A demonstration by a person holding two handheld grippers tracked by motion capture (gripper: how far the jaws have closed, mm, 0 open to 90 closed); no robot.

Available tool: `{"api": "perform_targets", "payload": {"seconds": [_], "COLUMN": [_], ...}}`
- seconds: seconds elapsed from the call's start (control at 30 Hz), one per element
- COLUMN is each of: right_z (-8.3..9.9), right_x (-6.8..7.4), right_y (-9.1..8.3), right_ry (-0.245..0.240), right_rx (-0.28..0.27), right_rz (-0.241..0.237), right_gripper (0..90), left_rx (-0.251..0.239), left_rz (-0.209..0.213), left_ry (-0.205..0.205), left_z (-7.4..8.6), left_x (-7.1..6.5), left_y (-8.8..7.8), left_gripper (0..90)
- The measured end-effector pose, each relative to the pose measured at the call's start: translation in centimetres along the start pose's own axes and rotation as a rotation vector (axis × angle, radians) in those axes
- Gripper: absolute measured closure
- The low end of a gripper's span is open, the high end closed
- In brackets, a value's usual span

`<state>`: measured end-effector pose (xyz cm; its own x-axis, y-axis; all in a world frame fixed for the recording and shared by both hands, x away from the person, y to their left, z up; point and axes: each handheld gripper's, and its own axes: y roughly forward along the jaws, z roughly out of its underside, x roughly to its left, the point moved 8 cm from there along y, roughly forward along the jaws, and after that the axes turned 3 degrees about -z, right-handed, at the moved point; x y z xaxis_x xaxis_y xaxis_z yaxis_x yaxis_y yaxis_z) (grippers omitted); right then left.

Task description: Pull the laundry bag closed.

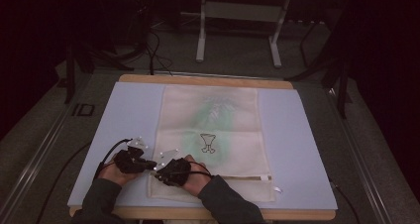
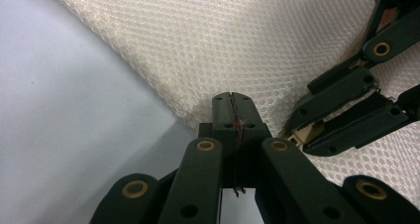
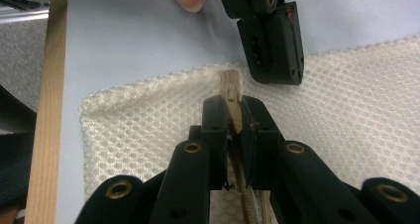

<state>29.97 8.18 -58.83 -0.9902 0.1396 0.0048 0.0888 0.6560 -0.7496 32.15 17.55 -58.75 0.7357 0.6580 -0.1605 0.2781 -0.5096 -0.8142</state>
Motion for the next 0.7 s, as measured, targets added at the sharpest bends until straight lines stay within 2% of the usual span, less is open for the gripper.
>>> {"api": "perform_targets", "payload": {"seconds": [0.23, 0.7], "right_z": [0.03, 0.28], "right_x": [0.08, 0.25], "right_y": [-0.13, -0.7], "right_ry": [0.0, -0.008], "right_rx": [0.001, 0.023], "right_rz": [0.011, 0.026], "right_gripper": [82.2, 82.2], "left_rx": [0.005, -0.01], "left_rz": [-0.003, 0.004], "left_ry": [0.012, 0.008], "left_z": [0.02, 0.05], "left_x": [0.01, -0.01], "left_y": [-0.03, -0.01], "left_gripper": [90.0, 90.0]}}
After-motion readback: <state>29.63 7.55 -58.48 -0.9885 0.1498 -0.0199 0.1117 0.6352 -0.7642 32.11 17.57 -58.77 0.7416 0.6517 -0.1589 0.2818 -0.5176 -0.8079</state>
